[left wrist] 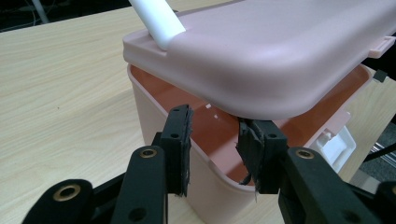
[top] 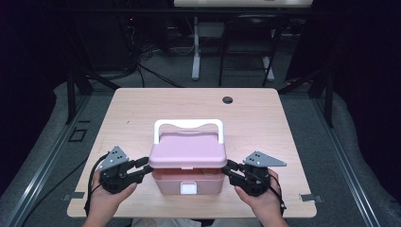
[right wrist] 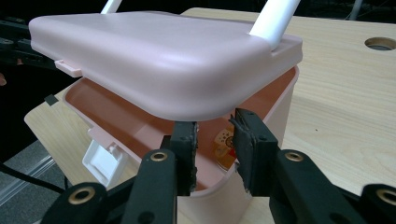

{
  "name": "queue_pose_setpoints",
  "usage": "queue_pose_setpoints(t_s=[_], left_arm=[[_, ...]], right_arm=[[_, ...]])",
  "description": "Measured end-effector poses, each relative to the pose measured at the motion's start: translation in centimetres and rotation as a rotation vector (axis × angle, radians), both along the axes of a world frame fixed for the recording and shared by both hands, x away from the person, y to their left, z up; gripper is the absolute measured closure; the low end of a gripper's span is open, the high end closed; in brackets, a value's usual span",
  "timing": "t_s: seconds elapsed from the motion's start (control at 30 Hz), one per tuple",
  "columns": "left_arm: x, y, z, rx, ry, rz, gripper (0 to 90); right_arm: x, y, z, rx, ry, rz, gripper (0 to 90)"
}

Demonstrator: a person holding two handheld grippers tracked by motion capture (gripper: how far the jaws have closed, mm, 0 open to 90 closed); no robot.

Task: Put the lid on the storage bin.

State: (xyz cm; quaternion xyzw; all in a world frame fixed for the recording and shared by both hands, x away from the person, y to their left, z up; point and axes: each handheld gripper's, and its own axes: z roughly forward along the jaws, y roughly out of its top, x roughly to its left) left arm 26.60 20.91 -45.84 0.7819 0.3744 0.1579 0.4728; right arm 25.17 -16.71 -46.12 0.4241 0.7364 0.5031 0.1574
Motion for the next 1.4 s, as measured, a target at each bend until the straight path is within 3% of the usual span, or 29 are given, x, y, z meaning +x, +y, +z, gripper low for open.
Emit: queue_pose_setpoints(t_s=[1.1, 1.4], left_arm=[[-1.2, 0.3, -1.1, 0.012, 0.030, -0.022, 66.2], [-1.5, 0.2, -1.5, 0.006, 0.035, -0.026, 73.3]], right_arm=[[-1.5, -0.4, -1.3, -0.017, 0.009, 0.030, 70.3], [-1.8, -0.3, -1.5, -0.028, 0.015, 0.033, 78.4]])
